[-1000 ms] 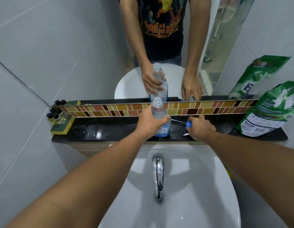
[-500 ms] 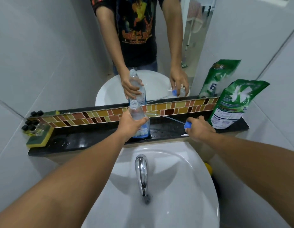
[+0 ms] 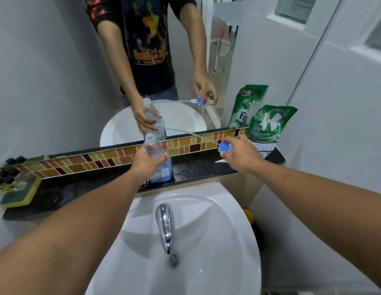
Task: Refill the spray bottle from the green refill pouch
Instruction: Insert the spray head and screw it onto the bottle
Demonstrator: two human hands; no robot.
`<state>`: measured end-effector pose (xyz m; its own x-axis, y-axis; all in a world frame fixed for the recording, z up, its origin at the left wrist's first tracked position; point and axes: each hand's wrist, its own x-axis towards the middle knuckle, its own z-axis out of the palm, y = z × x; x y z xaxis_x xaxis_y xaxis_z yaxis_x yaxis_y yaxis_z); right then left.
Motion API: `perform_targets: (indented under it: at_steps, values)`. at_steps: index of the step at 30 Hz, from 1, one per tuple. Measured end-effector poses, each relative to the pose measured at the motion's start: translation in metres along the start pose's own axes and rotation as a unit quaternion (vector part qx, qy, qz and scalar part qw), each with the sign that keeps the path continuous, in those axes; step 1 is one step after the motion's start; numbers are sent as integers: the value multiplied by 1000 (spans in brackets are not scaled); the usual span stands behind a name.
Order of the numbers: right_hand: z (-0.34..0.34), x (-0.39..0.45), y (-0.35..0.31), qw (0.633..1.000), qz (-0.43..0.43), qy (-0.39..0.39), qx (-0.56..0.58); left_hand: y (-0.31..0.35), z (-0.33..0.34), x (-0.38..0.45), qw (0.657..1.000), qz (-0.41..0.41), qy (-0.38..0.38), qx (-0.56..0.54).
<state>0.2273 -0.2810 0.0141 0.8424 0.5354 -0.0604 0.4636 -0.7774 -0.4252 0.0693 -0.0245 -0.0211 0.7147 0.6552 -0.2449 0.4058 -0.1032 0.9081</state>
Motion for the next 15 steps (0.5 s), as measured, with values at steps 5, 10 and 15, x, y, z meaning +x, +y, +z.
perform_targets:
  at_steps: [5,10,15]
  values:
    - [-12,-9,-15,1000,-25,8,-13,1,-1,-1,1000,0,-7,-4]
    - [-17,-16,-18,998,-48,1,-26,1,0,-2,1000,3,-4,-3]
    - [-21,-19,-16,998,-36,6,-43,1,1,-2,1000,-7,3,1]
